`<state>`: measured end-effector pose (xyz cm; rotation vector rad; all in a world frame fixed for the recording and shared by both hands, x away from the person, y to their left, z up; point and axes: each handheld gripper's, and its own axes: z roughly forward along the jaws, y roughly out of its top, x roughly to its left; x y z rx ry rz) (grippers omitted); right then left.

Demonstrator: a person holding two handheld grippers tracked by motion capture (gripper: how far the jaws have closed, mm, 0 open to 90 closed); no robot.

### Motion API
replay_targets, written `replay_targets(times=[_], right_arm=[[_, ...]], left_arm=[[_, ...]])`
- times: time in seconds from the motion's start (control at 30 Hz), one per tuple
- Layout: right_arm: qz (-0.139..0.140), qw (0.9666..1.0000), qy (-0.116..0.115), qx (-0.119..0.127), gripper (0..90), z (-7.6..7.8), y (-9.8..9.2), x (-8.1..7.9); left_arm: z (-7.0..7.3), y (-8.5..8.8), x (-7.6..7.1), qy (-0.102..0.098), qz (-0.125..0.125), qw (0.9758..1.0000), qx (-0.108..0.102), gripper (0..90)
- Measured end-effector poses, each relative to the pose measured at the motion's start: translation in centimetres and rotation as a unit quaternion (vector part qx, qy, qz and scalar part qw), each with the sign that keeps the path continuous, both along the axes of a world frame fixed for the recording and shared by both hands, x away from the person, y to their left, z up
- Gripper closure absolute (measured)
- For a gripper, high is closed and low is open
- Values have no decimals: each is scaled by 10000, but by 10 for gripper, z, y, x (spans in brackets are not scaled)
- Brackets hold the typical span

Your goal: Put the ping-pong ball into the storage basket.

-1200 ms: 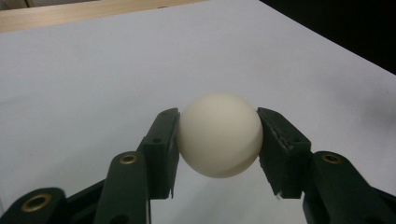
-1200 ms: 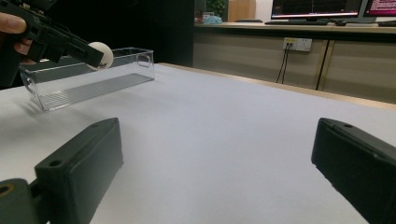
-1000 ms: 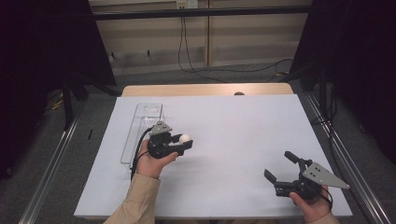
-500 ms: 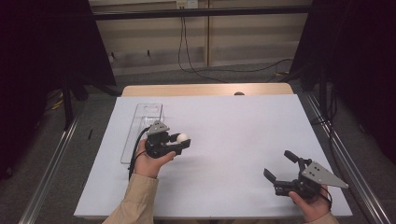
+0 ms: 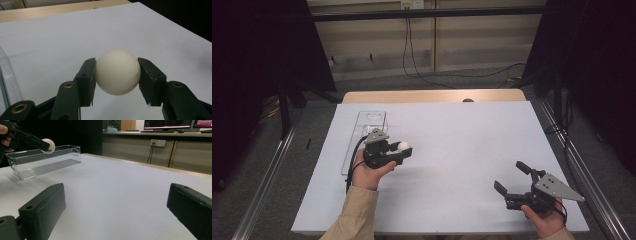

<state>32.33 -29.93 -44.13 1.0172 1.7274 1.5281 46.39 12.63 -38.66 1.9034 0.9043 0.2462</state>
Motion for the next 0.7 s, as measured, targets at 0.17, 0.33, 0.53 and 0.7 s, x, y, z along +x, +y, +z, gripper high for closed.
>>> replay_targets(times=[0.17, 0.33, 0.53, 0.7], right_arm=[[-9, 10000, -19, 12, 16, 0, 0, 0], [-3, 10000, -15, 19, 16, 0, 0, 0], [5, 10000, -19, 11, 16, 0, 0, 0], [30, 10000, -22, 17, 16, 0, 0, 0]], left_arm=[[0, 2, 0, 2, 45, 10000, -12, 513], [1, 5, 1, -3, 6, 10000, -25, 513], [2, 8, 2, 4, 42, 10000, -63, 512], [2, 9, 2, 5, 82, 10000, -24, 512]])
